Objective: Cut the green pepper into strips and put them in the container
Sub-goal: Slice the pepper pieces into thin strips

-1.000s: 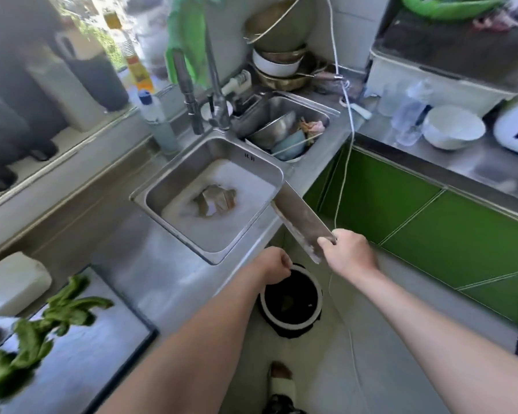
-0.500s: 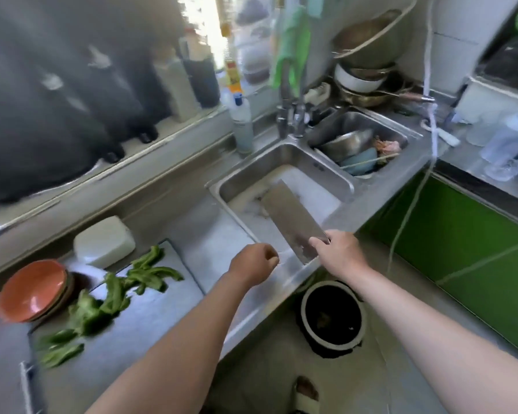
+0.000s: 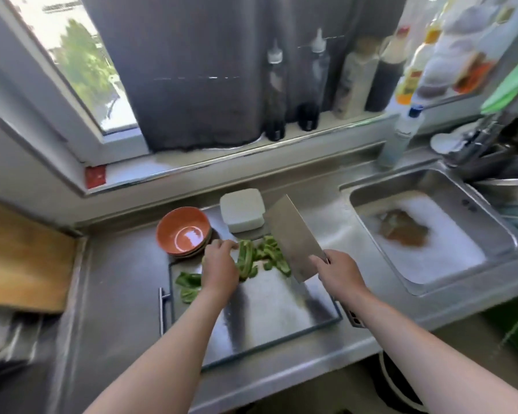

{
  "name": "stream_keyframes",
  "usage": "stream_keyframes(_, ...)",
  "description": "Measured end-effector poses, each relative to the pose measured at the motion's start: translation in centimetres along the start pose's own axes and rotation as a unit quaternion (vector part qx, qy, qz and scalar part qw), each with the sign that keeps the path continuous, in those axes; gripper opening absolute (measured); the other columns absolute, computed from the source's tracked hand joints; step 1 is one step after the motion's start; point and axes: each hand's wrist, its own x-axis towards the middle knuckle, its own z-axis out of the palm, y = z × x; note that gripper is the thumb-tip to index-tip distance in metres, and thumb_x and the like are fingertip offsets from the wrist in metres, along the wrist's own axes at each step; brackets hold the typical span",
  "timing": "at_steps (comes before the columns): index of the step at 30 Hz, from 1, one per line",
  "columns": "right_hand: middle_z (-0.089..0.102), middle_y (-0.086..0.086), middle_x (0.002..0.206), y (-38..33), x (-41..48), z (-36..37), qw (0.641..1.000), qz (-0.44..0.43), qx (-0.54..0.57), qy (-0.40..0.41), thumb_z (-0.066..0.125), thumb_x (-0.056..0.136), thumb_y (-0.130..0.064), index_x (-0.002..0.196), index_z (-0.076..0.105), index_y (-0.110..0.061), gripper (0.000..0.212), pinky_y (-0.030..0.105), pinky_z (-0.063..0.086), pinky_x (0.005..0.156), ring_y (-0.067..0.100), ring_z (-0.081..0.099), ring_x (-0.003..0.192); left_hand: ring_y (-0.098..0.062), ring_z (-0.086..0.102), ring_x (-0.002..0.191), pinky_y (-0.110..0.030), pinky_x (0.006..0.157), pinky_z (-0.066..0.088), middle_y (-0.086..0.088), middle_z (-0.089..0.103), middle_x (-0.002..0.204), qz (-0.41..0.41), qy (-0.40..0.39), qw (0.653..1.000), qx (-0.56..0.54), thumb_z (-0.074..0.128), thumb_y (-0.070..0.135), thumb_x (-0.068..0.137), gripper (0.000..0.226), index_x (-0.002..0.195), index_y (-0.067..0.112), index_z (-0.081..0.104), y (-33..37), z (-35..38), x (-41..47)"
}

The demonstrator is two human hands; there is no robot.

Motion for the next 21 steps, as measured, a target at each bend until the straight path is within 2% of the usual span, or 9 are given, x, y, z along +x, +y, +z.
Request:
stream_keyframes(3, 0.058, -0.002, 0.063, -1.5, 0.3, 2.7, 1.000, 0.001, -0.011, -0.011, 0.057, 0.096, -0.032, 0.065, 0.056, -0.017, 0.034, 0.025, 0.038, 0.054, 0.018, 0.049, 0.057, -0.031, 0.045, 0.124, -0.038, 0.101, 0.038, -0.010, 0.056, 0.131, -0.017, -0.014, 1.000, 0.006, 0.053, -0.007, 0.081, 0.052, 0.129, 0.013, 0.063, -3.9, -1.0, 1.0)
stream_keyframes(5, 0.060, 0.001, 0.067, -2.5, 0.4, 4.1, 1.000, -0.004, -0.022, -0.015, 0.057, 0.097, -0.033, 0.069, 0.058, -0.017, 0.032, 0.028, 0.040, 0.056, 0.020, 0.052, 0.060, -0.030, 0.039, 0.132, -0.041, 0.107, 0.036, -0.008, 0.050, 0.142, 0.006, -0.071, 0.997, 0.036, 0.058, 0.007, 0.087, 0.055, 0.141, 0.018, 0.052, -6.0, -1.1, 1.6)
stream_keyframes(8, 0.058, 0.000, 0.065, -3.5, 0.4, 5.8, 0.999, -0.009, -0.028, -0.016, 0.057, 0.098, -0.031, 0.066, 0.055, -0.019, 0.034, 0.030, 0.041, 0.058, 0.022, 0.051, 0.061, -0.029, 0.042, 0.131, -0.041, 0.105, 0.038, -0.005, 0.052, 0.141, 0.015, -0.164, 0.984, 0.069, 0.066, 0.025, 0.088, 0.066, 0.149, 0.023, 0.041, -7.7, -1.4, 2.2)
stream_keyframes(10, 0.056, -0.004, 0.061, -4.0, 0.2, 6.7, 0.999, -0.011, -0.031, -0.017, 0.057, 0.098, -0.030, 0.062, 0.052, -0.024, 0.037, 0.028, 0.040, 0.056, 0.020, 0.050, 0.058, -0.027, 0.046, 0.126, -0.038, 0.102, 0.035, -0.003, 0.056, 0.135, 0.038, -0.154, 0.984, 0.082, 0.071, 0.030, 0.086, 0.063, 0.144, 0.025, 0.048, -8.2, -1.4, 2.4)
stream_keyframes(14, 0.052, -0.010, 0.059, -4.8, 0.0, 7.6, 0.997, -0.035, -0.063, -0.014, 0.058, 0.098, -0.029, 0.058, 0.046, -0.030, 0.042, 0.029, 0.035, 0.056, 0.017, 0.050, 0.062, -0.022, 0.052, 0.117, -0.032, 0.098, 0.038, -0.001, 0.057, 0.124, 0.024, -0.127, 0.992, -0.015, 0.083, 0.031, 0.075, 0.063, 0.134, 0.021, 0.061, -8.7, -1.7, 2.5)
stream_keyframes(16, 0.054, -0.009, 0.062, -5.2, 0.0, 7.5, 0.996, -0.052, -0.074, -0.020, 0.057, 0.099, -0.031, 0.060, 0.047, -0.031, 0.041, 0.030, 0.036, 0.057, 0.018, 0.052, 0.065, -0.017, 0.054, 0.109, -0.023, 0.091, 0.039, 0.000, 0.055, 0.118, 0.011, -0.130, 0.989, -0.069, 0.084, 0.024, 0.075, 0.061, 0.131, 0.018, 0.062, -8.5, -1.8, 2.2)
stream_keyframes(18, 0.056, -0.010, 0.064, -5.7, 0.0, 7.0, 0.993, -0.072, -0.092, -0.026, 0.056, 0.100, -0.032, 0.062, 0.049, -0.033, 0.039, 0.030, 0.038, 0.057, 0.016, 0.054, 0.067, -0.011, 0.051, 0.101, -0.013, 0.084, 0.033, 0.001, 0.054, 0.113, 0.001, -0.115, 0.988, -0.098, 0.082, 0.018, 0.077, 0.052, 0.126, 0.016, 0.066, -7.9, -2.0, 1.7)
stream_keyframes(21, 0.060, -0.007, 0.069, -6.2, 0.1, 6.2, 0.989, -0.093, -0.113, -0.023, 0.055, 0.100, -0.033, 0.065, 0.053, -0.028, 0.036, 0.032, 0.042, 0.061, 0.019, 0.058, 0.071, -0.008, 0.054, 0.093, -0.012, 0.077, 0.033, 0.003, 0.064, 0.108, -0.037, -0.102, 0.988, -0.110, 0.080, 0.021, 0.081, 0.036, 0.116, 0.017, 0.073, -7.0, -2.1, 0.4)
